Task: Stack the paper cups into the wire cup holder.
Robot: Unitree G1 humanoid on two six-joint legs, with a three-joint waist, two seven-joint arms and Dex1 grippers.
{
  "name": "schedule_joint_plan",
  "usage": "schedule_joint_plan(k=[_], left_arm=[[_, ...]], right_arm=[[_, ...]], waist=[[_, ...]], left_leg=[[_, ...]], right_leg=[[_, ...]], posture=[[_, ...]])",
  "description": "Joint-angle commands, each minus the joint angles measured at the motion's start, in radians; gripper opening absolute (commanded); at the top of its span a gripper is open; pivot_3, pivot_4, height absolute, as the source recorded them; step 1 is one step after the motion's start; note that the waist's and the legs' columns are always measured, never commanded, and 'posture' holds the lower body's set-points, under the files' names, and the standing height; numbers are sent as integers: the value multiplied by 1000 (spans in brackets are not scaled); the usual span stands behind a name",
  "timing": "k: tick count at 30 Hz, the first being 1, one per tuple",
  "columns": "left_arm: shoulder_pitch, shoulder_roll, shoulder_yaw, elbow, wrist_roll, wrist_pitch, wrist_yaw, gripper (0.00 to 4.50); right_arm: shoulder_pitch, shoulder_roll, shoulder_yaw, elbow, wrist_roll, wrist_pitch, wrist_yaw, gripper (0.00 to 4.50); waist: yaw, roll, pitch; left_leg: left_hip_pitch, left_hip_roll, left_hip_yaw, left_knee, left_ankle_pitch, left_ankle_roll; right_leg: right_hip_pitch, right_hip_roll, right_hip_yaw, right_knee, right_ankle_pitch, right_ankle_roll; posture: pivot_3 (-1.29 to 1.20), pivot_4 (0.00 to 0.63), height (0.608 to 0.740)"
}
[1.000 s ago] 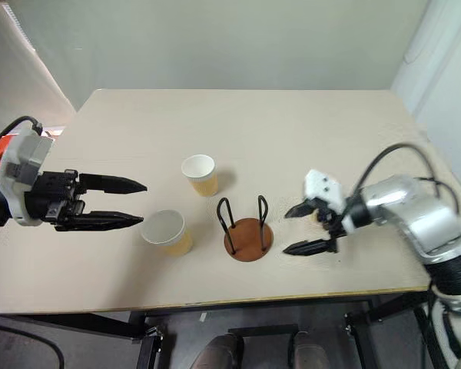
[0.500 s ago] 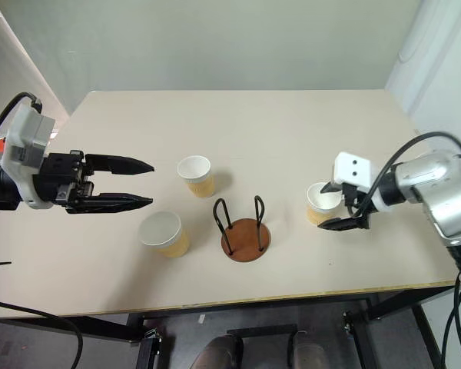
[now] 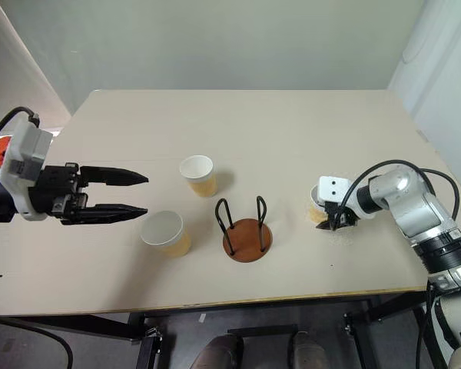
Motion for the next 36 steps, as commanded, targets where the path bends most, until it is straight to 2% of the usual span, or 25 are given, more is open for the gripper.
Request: schedule_joint_plan(k=[1, 3, 4, 11, 15, 20, 24, 36], left_arm=[[4, 9, 37, -25, -4, -14, 8, 3373], [3, 9, 36, -23, -4, -18, 7, 3373], [0, 10, 35, -21, -4, -20, 5, 3373], [-14, 8, 20, -10, -9, -28, -13, 3373], [-18, 18, 30, -4, -15, -27, -27, 3373], [-5, 18, 35, -2, -9, -30, -29, 3373], [14, 20, 51, -17, -16, -23, -23, 3373], [86, 28, 115, -68, -30, 2, 6, 3373]], right_arm=[[-39, -18, -44, -11, 7, -20, 43, 941], [-63, -27, -77, -36, 53, -6, 89, 236], [-75, -28, -94, -43, 79, 2, 111, 26], [-219, -3, -209, -49, 263, 87, 238, 26], [-327, 85, -234, -95, 354, 146, 231, 26], [-342, 226, -167, -225, 388, 197, 182, 26], [-303, 256, -87, -262, 329, 162, 176, 26], [-273, 255, -25, -233, 236, 70, 178, 26]], waist=[[0, 0, 0], [-1, 0, 0], [-1, 0, 0], [-2, 0, 0], [-7, 0, 0], [-9, 0, 0], [-7, 0, 0], [-6, 0, 0]], left_leg=[[0, 0, 0, 0, 0, 0], [0, 0, 0, 0, 0, 0], [0, 0, 0, 0, 0, 0], [0, 0, 0, -1, 0, 0], [0, 0, 0, -2, 0, -1], [2, 2, 0, -3, 0, -1], [2, 2, 0, -5, 0, -1], [2, 2, 0, -3, -1, -2]], right_leg=[[0, 0, 0, 0, 0, 0], [0, 0, 0, 0, 0, 0], [0, 0, 0, 0, 0, 0], [-1, 0, 0, 0, -1, -2], [-2, 1, 0, 1, -2, -4], [-2, 2, -1, 3, -6, -9], [-2, 2, -1, 3, -7, -11], [-2, 2, -1, 5, -7, -12]], posture=[[0, 150, 740], [0, 150, 740], [0, 150, 740], [0, 150, 740], [0, 150, 740], [0, 150, 740], [0, 150, 740], [0, 150, 740]])
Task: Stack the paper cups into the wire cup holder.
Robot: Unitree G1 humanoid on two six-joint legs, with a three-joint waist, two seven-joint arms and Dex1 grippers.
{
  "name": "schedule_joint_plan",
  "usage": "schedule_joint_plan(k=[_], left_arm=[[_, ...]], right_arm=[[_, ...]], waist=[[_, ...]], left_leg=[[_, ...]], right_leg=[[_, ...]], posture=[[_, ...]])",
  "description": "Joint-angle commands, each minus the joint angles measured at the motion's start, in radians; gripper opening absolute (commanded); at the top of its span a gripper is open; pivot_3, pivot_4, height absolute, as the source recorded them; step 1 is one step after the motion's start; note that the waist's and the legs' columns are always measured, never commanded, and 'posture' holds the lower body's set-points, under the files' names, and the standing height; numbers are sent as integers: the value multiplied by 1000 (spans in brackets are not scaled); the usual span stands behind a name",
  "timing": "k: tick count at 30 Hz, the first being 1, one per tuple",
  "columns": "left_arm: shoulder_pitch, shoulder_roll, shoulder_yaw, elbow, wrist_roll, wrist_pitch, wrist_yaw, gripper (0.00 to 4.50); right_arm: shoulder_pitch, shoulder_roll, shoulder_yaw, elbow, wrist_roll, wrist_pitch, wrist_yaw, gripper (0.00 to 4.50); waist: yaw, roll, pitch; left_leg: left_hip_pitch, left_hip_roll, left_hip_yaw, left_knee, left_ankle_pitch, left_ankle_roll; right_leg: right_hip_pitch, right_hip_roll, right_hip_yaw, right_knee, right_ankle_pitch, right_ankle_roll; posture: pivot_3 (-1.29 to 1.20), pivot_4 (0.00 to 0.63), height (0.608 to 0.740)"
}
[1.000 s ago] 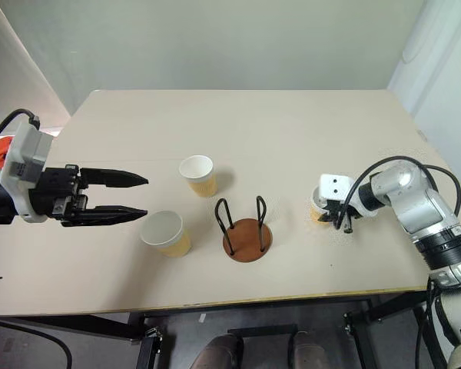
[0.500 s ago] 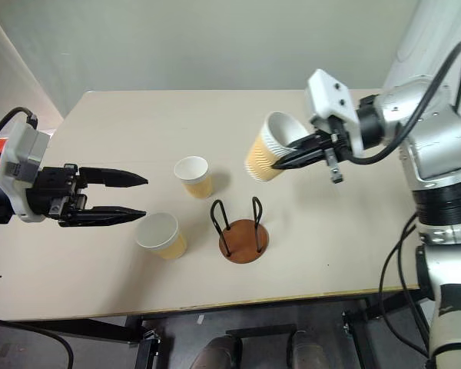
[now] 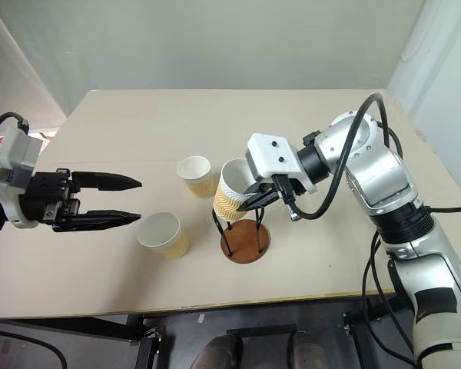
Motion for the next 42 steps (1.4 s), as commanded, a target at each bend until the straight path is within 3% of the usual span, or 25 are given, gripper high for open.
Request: schedule_joint_plan(k=[1, 2, 5, 11, 16, 21, 25, 35, 38, 42], left_arm=[[6, 18, 44, -34, -19, 8, 8, 3373], [8, 19, 47, -37, -20, 9, 9, 3373], [14, 23, 52, -41, -21, 10, 9, 3373], [5, 54, 22, -47, 3, -13, -15, 3373], [11, 125, -71, -37, 117, -112, -71, 3373], [-25, 157, -212, -50, 196, -186, -141, 3373], [-83, 143, -369, -33, 368, -289, -122, 3373], [-152, 55, -525, 36, 530, -378, -110, 3373], [-168, 36, -557, 67, 584, -419, -107, 2747], [-182, 15, -566, 88, 599, -429, -110, 1400]], right_arm=[[-5, -8, 6, -8, -17, -30, 8, 26], [-3, -9, 9, -9, -20, -33, 12, 26], [1, -14, 22, -2, -37, -48, 18, 661], [-4, -6, 15, 3, -40, -49, 15, 2686], [-13, 20, -50, 29, 3, -9, -38, 4369], [-6, 135, -206, 0, 202, 204, -166, 4369], [30, 160, -189, -64, 198, 232, -242, 4369], [57, 123, -181, -107, 196, 251, -298, 4369], [65, 106, -188, -119, 213, 257, -292, 4413], [72, 95, -193, -134, 226, 260, -295, 4413]], waist=[[0, 0, 0], [0, 0, 0], [0, 0, 0], [0, 0, 0], [0, 0, 0], [-1, 0, 0], [1, 0, 0], [0, 0, 0], [0, 0, 0], [0, 0, 0]], left_leg=[[0, 0, 0, 0, 0, 0], [0, 0, 0, 0, 0, 0], [0, 0, 0, 0, 0, 0], [0, 0, 0, 0, 0, 0], [0, 0, 0, 0, 0, 0], [0, 0, 0, 0, 0, 0], [0, 0, -1, -1, -1, -1], [-1, 0, -1, -1, -2, -1], [-1, 0, -1, 0, -2, -1], [-1, 0, -1, 0, -2, -1]], right_leg=[[0, 0, 0, 0, 0, 0], [0, 0, 0, 0, 0, 0], [0, 0, 0, 0, 0, 0], [0, 0, 0, 0, 0, 0], [0, 0, 0, 0, 0, 0], [-1, 0, 0, 0, 0, -1], [-1, 0, 0, 0, -2, -5], [-1, 0, 0, -1, -2, -5], [-1, 0, 0, -1, -2, -4], [-1, 0, 0, 0, -1, -4]], posture=[[0, 150, 740], [0, 150, 740], [0, 150, 740], [0, 150, 740], [0, 150, 740], [0, 150, 740], [0, 150, 740], [0, 150, 740], [0, 150, 740], [0, 150, 740]])
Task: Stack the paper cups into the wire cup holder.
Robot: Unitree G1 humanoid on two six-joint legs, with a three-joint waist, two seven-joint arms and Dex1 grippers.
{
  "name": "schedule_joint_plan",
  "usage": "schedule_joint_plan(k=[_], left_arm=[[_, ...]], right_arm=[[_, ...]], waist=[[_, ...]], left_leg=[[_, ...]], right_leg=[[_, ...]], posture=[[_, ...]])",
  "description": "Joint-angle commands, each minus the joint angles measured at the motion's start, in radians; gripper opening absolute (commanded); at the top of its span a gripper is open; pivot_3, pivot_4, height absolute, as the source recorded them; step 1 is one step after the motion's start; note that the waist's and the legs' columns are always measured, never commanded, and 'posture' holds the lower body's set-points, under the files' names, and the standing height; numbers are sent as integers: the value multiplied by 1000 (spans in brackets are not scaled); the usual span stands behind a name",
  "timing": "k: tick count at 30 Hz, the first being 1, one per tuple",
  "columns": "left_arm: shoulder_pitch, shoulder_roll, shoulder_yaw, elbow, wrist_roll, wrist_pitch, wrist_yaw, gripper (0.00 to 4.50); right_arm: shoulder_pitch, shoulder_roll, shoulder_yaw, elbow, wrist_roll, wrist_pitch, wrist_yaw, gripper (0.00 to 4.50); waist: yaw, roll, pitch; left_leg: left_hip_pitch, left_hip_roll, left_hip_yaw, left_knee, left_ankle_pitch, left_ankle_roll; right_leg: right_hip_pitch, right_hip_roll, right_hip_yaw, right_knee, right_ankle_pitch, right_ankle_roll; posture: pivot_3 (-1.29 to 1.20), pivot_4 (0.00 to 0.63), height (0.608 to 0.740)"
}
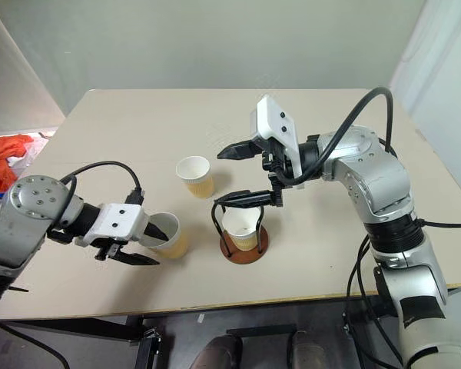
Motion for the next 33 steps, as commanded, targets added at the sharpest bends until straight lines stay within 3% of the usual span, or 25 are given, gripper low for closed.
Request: schedule_joint_plan(k=[1, 4, 10, 15, 19, 22, 25, 28, 33], left_arm=[[-25, -9, 13, 7, 6, -9, -4, 1087], [-42, -19, 10, 16, 1, -12, -25, 26], [-129, -29, 13, 43, -56, -10, -92, 26], [-286, 39, -21, 49, -284, 20, -95, 26], [-551, 55, -75, 77, -548, 72, -95, 26], [-727, 46, -183, 90, -692, 55, -95, 26], [-835, 28, -324, 124, -740, -8, -95, 26], [-916, 2, -487, 157, -738, -95, -95, 26], [-1034, -41, -772, 256, -609, -336, -95, 26]], right_arm=[[-4, -14, -23, -49, 24, -4, -5, 4413], [1, -24, -21, -56, 20, -6, -11, 4413], [59, -138, -103, -112, 94, 31, 34, 4413], [275, -290, -323, -195, 216, -14, 103, 4413], [513, -417, -551, -224, 266, 34, 84, 4413], [713, -475, -730, -305, 276, 51, 75, 4413], [770, -481, -774, -369, 317, 63, 22, 4413], [787, -478, -778, -398, 340, 63, -22, 4413], [788, -488, -782, -430, 377, 64, -88, 4413]], waist=[[0, 0, 0], [0, 0, 0], [9, 0, 0], [20, -4, -1], [28, -6, 0], [30, -5, 0], [16, -3, 0], [3, -2, 1], [4, -1, 2]], left_leg=[[0, 0, 0, 0, 0, 0], [0, 0, 0, 0, 0, 0], [-1, 0, -1, 2, 0, 0], [-5, 0, -1, 6, -1, 1], [-7, -1, -1, 9, -1, 0], [-7, -1, 0, 10, -2, 1], [-5, -1, 1, 9, -3, 2], [-2, -2, 3, 10, -2, 4], [0, -4, 0, 12, 1, 8]], right_leg=[[0, 0, 0, 0, 0, 0], [0, 0, 0, 0, 0, 0], [1, 0, -1, -1, 1, 1], [1, 0, -1, -3, 3, 5], [2, 0, -1, -4, 5, 11], [3, 0, 0, -8, 7, 15], [8, 0, 1, -14, 5, 19], [16, 0, 4, -16, 7, 26], [18, 0, 5, -18, 7, 29]], posture=[[0, 150, 740], [0, 150, 740], [0, 150, 740], [0, 150, 740], [0, 150, 740], [0, 150, 740], [0, 150, 740], [0, 150, 740], [0, 150, 740]])
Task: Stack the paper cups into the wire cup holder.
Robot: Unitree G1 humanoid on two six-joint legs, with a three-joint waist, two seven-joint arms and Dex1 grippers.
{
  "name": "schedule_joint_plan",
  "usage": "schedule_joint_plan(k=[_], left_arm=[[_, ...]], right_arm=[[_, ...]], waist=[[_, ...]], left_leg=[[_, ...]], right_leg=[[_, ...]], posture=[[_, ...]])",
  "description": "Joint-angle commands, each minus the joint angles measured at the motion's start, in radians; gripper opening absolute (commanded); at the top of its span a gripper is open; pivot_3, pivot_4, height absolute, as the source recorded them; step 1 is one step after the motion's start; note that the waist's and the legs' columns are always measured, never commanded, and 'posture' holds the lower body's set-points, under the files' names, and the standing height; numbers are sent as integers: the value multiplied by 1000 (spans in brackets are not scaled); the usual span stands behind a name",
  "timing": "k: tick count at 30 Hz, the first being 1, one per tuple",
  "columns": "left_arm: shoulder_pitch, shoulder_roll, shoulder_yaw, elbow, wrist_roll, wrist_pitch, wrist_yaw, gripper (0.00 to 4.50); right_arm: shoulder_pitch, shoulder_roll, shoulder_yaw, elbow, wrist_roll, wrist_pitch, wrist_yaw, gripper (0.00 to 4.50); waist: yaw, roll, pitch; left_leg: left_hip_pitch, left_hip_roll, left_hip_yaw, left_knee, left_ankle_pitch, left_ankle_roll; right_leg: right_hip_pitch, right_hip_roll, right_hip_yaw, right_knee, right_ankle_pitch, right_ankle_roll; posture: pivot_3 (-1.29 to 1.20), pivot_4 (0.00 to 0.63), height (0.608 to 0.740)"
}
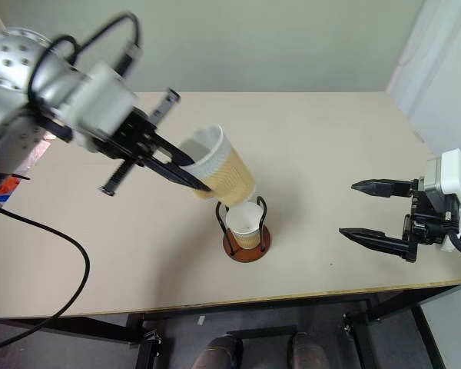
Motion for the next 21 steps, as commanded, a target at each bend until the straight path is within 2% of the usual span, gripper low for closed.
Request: schedule_joint_plan(k=[1, 8, 11, 21], left_arm=[[-83, -30, -131, 78, 54, -160, -41, 26], [-170, -116, -288, 157, 44, -314, -41, 26], [-186, -149, -312, 194, 48, -355, -41, 26], [-188, -236, -335, 253, 38, -415, -41, 26]], right_arm=[[-4, -24, -34, -36, 36, -3, -44, 4413], [20, -34, -50, -73, 76, -1, -100, 4413], [35, -30, -52, -98, 102, 0, -126, 4413], [92, -36, -75, -146, 142, 2, -203, 4413]], waist=[[3, 0, 0], [19, 0, 0], [23, 1, 0], [36, 1, 0]], left_leg=[[-1, 0, -1, 0, 0, 0], [-10, -5, -4, 6, -7, 5], [-15, -5, -4, 16, -10, 0], [-18, -7, 0, 19, -19, 6]], right_leg=[[0, 0, 0, 0, -1, 1], [-2, -3, 0, -1, -6, 11], [-2, -3, 0, 0, -5, 23], [-2, -8, -1, -8, -5, 30]], posture=[[0, 150, 740], [0, 150, 740], [0, 150, 740], [0, 150, 740]])
